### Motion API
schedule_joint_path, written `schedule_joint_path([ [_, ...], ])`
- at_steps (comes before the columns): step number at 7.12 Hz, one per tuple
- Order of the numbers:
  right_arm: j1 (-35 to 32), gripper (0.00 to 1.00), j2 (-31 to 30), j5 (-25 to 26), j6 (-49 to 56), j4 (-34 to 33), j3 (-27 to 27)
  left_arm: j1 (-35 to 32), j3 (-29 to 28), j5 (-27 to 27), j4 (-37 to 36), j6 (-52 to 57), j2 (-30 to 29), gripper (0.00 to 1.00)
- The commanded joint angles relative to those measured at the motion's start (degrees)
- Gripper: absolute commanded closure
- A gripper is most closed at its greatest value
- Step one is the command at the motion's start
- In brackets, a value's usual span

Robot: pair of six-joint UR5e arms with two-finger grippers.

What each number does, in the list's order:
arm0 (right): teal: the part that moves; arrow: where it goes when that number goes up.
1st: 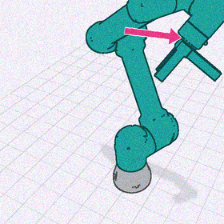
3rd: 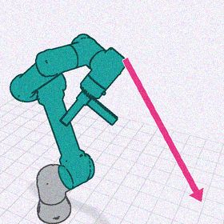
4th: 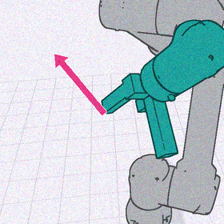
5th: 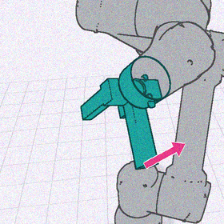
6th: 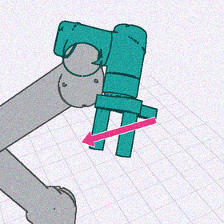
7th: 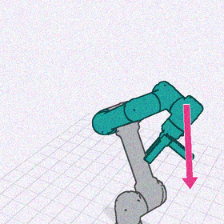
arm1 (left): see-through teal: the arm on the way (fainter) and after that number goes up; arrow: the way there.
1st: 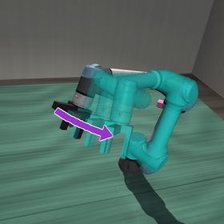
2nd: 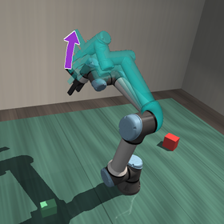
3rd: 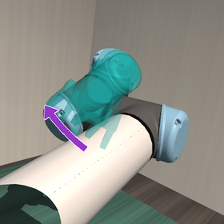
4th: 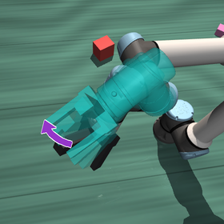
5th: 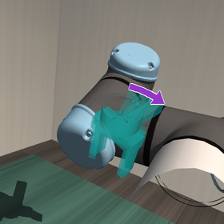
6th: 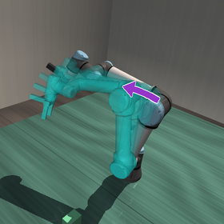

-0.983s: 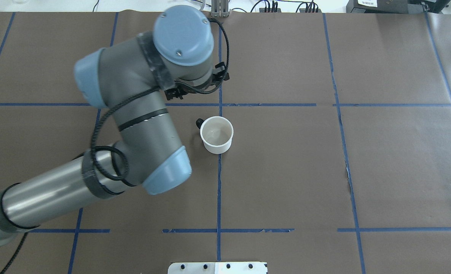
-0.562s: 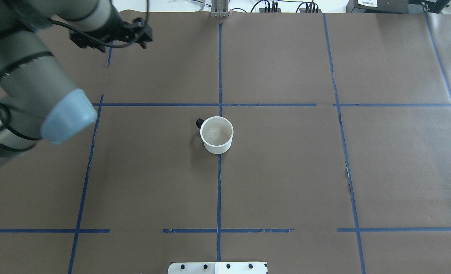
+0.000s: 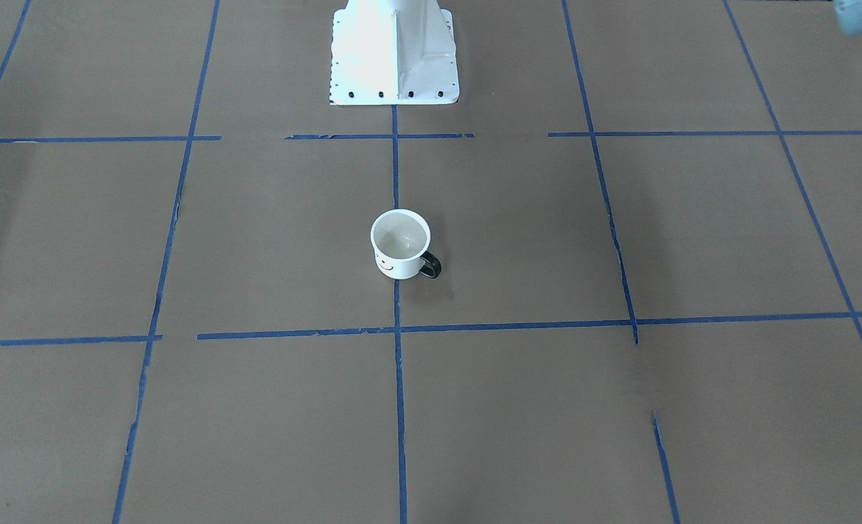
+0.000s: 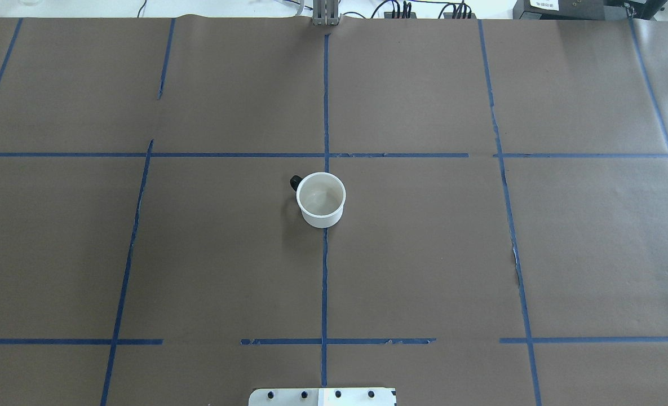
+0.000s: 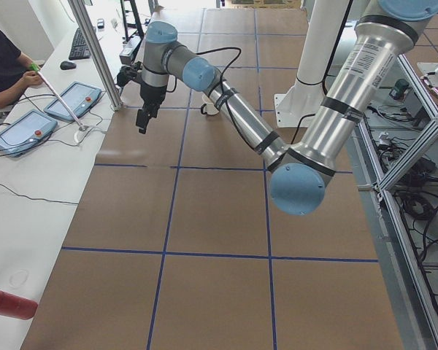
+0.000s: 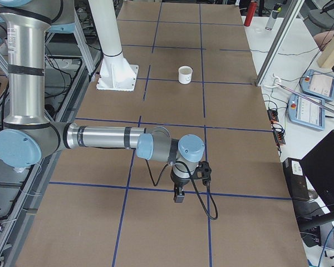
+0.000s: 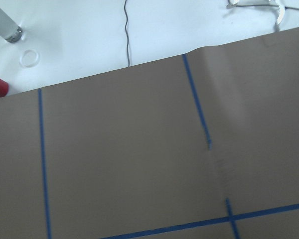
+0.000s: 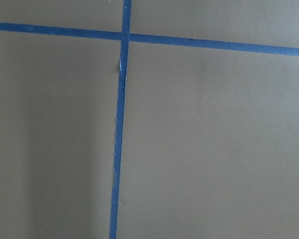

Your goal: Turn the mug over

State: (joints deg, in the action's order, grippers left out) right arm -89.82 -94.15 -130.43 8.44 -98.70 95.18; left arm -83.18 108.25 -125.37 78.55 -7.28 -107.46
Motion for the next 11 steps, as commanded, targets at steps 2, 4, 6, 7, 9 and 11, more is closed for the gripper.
schedule_joint_path([
  [2,0.00,0.00,0.02,0.00,0.00,0.00,-0.09,-8.47,-5.23,-6.47,2.30,16.75,15.30,0.00],
  [4,0.00,0.00,0.02,0.00,0.00,0.00,-0.09,-9.01,-5.60,-7.44,3.36,20.36,22.44,0.00],
  [6,0.00,0.00,0.02,0.00,0.00,0.00,0.00,-9.10,-5.60,-12.23,2.58,19.25,25.01,0.00],
  [7,0.00,0.00,0.02,0.00,0.00,0.00,0.00,-9.36,-5.77,-13.92,2.92,19.06,25.80,0.00],
  [9,0.00,0.00,0.02,0.00,0.00,0.00,0.00,-10.06,-5.60,-13.59,3.19,19.06,25.37,0.00],
  [11,0.00,0.00,0.02,0.00,0.00,0.00,0.00,-11.21,-5.16,-13.33,3.28,19.23,24.67,0.00],
])
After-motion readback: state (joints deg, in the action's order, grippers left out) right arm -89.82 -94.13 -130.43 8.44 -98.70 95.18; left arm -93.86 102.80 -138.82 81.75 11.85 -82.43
